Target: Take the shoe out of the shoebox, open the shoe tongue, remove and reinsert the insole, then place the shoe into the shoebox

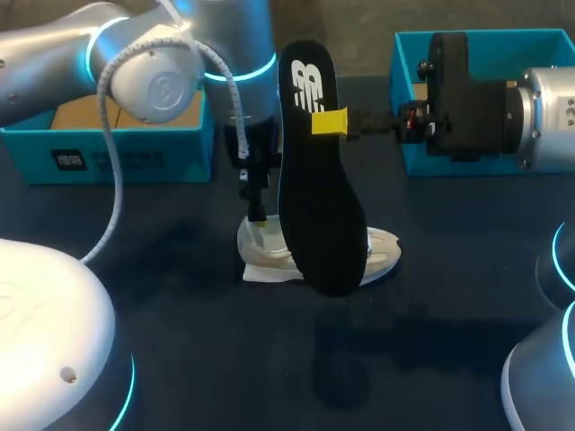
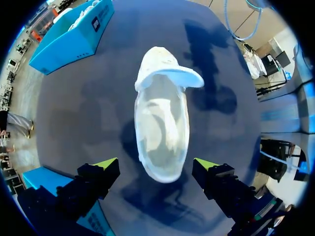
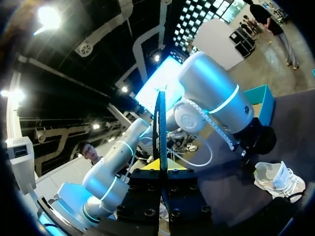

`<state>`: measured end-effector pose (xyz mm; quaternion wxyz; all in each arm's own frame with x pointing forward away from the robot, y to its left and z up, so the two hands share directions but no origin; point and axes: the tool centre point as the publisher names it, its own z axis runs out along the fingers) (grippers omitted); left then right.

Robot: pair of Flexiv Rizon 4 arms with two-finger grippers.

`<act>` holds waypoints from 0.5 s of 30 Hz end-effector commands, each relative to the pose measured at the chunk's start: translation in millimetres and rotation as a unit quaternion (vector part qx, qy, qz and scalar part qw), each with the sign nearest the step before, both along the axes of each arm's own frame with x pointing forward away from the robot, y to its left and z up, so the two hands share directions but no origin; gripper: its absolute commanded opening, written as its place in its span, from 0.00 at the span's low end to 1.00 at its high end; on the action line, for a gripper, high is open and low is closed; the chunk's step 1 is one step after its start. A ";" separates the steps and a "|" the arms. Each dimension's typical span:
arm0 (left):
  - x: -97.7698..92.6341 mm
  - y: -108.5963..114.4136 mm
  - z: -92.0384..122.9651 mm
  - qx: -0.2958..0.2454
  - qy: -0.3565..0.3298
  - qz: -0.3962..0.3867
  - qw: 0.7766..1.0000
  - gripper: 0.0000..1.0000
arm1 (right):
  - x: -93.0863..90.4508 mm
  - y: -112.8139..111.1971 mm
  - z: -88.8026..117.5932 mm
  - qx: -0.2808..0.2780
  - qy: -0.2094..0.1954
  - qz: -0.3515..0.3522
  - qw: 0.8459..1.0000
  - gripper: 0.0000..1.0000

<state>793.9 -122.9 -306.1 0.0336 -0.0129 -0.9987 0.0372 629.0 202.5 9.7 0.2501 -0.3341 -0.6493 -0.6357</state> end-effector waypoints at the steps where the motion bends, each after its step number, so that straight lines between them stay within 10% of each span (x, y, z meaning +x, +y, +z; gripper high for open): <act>1: 14.7 -23.2 -18.3 0.012 0.005 0.003 1.000 1.00 | -0.8 2.4 -0.1 -0.002 0.001 -0.002 1.000 0.00; 15: 25.8 -53.6 -58.1 0.007 0.031 0.001 0.999 1.00 | -0.8 2.4 -0.1 -0.002 0.001 -0.002 1.000 0.00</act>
